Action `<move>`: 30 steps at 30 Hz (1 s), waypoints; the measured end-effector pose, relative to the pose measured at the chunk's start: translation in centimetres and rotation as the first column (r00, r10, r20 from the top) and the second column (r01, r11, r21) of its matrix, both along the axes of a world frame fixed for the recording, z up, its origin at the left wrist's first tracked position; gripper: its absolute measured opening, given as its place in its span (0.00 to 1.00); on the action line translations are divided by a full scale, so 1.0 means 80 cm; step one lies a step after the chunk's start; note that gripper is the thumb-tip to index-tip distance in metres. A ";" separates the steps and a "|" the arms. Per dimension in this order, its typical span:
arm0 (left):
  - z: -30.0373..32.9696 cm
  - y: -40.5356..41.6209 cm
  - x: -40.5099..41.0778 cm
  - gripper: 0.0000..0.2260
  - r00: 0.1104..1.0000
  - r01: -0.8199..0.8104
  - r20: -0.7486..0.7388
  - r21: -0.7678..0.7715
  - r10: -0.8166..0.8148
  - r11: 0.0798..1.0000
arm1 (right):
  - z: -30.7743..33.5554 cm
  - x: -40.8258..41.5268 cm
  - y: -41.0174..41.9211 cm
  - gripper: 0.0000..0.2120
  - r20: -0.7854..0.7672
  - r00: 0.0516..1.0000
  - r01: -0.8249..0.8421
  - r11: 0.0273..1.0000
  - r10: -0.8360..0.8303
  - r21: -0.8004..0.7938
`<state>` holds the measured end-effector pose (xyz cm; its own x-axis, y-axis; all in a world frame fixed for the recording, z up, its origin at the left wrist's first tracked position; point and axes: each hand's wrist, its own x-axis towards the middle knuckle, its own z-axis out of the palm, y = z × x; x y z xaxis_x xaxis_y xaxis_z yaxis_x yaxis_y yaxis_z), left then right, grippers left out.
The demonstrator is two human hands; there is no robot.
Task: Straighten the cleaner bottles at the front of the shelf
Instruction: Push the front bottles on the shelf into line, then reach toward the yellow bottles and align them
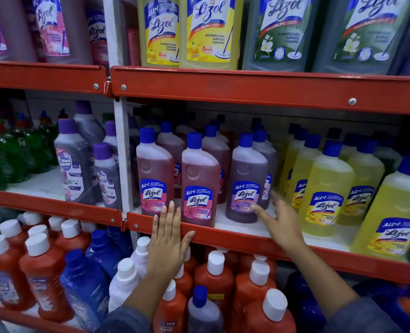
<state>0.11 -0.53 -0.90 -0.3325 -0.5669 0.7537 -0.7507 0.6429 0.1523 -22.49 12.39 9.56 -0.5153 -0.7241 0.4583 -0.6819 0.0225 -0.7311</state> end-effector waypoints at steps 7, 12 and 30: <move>0.001 0.002 0.000 0.29 1.000 -0.008 0.001 0.022 0.008 1.000 | 0.012 -0.023 -0.035 0.20 0.459 0.847 -0.241 0.964 0.267 -0.117; 0.002 0.004 0.000 0.29 1.000 -0.016 0.012 0.050 0.015 0.999 | 0.006 -0.032 -0.038 0.27 0.535 0.774 -0.306 0.940 0.339 -0.152; 0.013 0.014 -0.012 0.29 0.998 0.055 -0.045 0.020 -0.054 0.998 | -0.002 -0.014 0.028 0.27 0.436 0.815 -0.331 0.924 0.382 -0.191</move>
